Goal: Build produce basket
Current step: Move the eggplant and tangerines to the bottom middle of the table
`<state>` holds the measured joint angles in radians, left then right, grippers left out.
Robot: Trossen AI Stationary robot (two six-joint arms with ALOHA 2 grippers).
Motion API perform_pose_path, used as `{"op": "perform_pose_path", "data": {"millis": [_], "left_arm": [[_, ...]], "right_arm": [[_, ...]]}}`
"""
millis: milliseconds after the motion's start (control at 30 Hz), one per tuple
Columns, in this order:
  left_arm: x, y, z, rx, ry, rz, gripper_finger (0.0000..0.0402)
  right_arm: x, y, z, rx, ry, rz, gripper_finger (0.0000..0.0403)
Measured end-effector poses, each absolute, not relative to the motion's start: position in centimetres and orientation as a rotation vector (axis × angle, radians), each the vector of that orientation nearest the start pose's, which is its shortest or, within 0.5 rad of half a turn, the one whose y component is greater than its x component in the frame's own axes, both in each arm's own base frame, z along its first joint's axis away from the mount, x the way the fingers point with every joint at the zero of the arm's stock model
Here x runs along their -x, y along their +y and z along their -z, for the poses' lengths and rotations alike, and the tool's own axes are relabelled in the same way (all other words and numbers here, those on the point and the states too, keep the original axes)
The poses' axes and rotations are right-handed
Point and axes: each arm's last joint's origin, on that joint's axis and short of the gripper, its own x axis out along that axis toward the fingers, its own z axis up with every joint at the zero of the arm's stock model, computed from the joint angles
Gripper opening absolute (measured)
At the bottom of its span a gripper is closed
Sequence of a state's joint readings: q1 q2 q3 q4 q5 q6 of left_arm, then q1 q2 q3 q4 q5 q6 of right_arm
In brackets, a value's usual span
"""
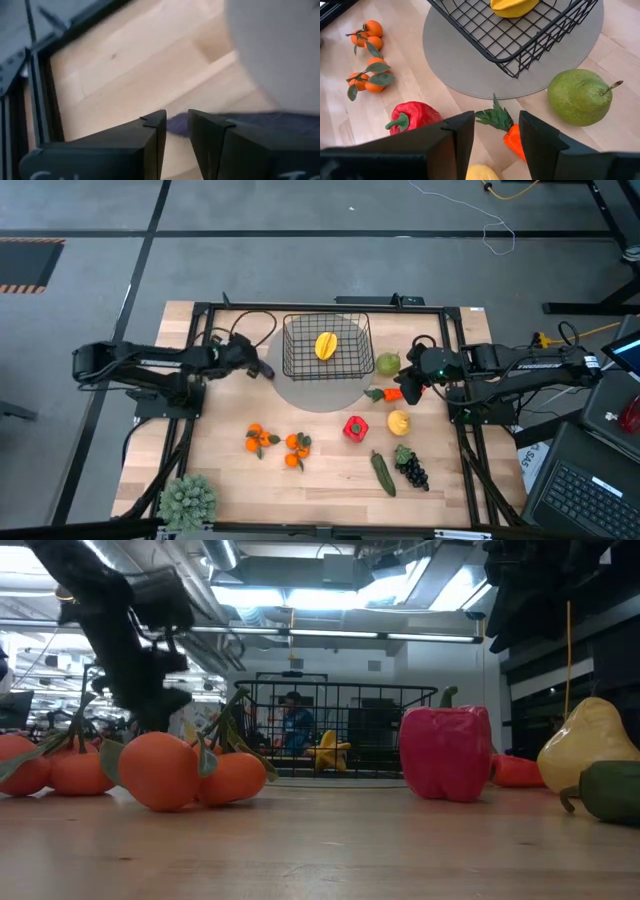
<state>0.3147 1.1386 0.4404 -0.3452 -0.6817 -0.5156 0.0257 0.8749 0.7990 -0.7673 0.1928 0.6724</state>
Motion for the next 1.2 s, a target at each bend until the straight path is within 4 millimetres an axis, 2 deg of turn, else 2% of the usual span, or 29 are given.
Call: {"op": "perform_pose_path", "data": {"millis": [100, 267, 333, 467, 533, 633, 833, 900, 1033, 1133, 1200], "left_arm": [[-17.1, 7.6, -14.5, 0.289, 0.846, -1.088, 0.0068], [-17.8, 6.8, -13.7, 0.374, 0.921, -0.912, 0.0068], [-18.2, 6.0, -13.5, 0.485, 0.952, -0.751, 0.0068], [-19.9, 3.5, -14.1, 0.71, 0.922, -0.299, 0.0068], [-20.8, 2.2, -14.8, 0.718, 0.864, -0.138, 0.0068], [-21.4, 0.6, -16.0, 0.696, 0.771, -0.023, 0.0068], [-21.1, -1.2, -18.7, 0.669, 0.738, 0.045, 0.0066], [-20.1, -1.7, -19.9, 0.665, 0.843, 0.036, 0.0059], [-17.3, -2.9, -22.2, 0.652, 1.123, -0.098, 0.0036], [-15.7, -4.3, -22.1, 0.657, 1.298, -0.132, 0.0016], [-15.6, -5.4, -21.5, 0.685, 1.343, -0.083, 0.0005]], "right_arm": [[-16.4, -0.1, -27.6, -0.539, 0.75, 0.43, 0.0143], [-16.4, -0.1, -27.6, -0.537, 0.75, 0.429, 0.0143], [-16.4, -0.1, -27.6, -0.537, 0.751, 0.429, 0.0143], [-16.4, -0.1, -27.6, -0.538, 0.751, 0.429, 0.0143], [-16.4, -0.1, -27.6, -0.538, 0.751, 0.429, 0.0143], [-16.4, -0.1, -27.6, -0.538, 0.751, 0.429, 0.0143], [-16.4, -0.1, -27.5, -0.538, 0.752, 0.428, 0.0143], [-16.4, -0.1, -27.5, -0.539, 0.753, 0.428, 0.0143], [-16.3, -0.1, -27.5, -0.538, 0.754, 0.428, 0.0143], [-16.3, -0.1, -27.5, -0.539, 0.754, 0.428, 0.0143], [-16.3, -0.1, -27.5, -0.539, 0.754, 0.428, 0.0143]]}}
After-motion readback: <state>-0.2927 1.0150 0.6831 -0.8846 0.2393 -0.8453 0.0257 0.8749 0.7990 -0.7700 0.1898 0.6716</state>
